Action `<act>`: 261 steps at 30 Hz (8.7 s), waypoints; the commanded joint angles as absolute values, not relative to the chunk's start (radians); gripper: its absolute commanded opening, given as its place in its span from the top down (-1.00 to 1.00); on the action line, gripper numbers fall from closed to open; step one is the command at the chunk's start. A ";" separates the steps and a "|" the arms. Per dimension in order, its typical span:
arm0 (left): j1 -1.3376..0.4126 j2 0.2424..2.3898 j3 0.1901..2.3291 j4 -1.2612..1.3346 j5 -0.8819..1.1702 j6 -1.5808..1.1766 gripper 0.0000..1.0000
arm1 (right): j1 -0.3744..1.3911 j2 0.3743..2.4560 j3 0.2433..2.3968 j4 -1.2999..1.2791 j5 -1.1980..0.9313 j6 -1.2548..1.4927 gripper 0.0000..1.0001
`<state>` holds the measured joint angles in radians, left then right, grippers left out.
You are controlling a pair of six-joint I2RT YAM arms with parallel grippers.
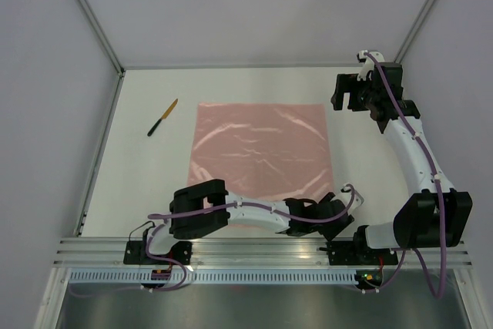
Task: Fold the napkin, place the utensils inside, and roll it up
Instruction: Fold the napkin, then grab a utensil with the left arm
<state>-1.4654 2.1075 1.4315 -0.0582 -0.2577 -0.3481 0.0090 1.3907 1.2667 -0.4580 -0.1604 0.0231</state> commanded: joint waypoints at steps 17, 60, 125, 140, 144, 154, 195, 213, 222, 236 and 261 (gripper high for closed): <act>-1.474 2.181 1.474 0.038 -0.334 -0.253 0.15 | 0.009 1.390 1.290 -0.485 -0.169 0.048 -0.96; -1.454 2.054 1.442 0.118 -0.170 -0.350 0.95 | 0.009 1.393 1.295 -0.492 -0.175 0.040 -0.96; -0.218 1.911 1.373 -0.133 0.245 -0.589 0.95 | 0.012 1.399 1.292 -0.514 -0.248 0.035 -0.96; -0.152 1.971 1.433 -0.164 0.281 -0.580 0.95 | 0.012 1.399 1.292 -0.515 -0.249 0.031 -0.96; -0.134 1.983 1.437 -0.164 0.287 -0.580 0.95 | 0.014 1.402 1.290 -0.515 -0.249 0.032 -0.96; -0.101 2.011 1.482 -0.183 0.310 -0.574 0.95 | 0.017 1.408 1.290 -0.515 -0.247 0.031 -0.96; -0.045 2.106 1.603 -0.232 0.354 -0.572 0.95 | 0.020 1.431 1.296 -0.515 -0.233 0.029 -0.96; -0.040 2.135 1.634 -0.239 0.367 -0.571 0.95 | 0.020 1.439 1.298 -0.518 -0.232 0.028 -0.96; -0.037 2.157 1.640 -0.241 0.351 -0.561 0.77 | 0.021 1.439 1.296 -0.520 -0.236 0.025 -0.96; -0.003 2.085 1.657 -0.259 0.166 -0.474 -0.30 | 0.020 1.428 1.302 -0.526 -0.259 0.026 -0.96; 0.054 2.002 1.506 -0.515 -0.365 -0.176 -0.30 | 0.023 1.382 1.299 -0.554 -0.360 0.015 -0.96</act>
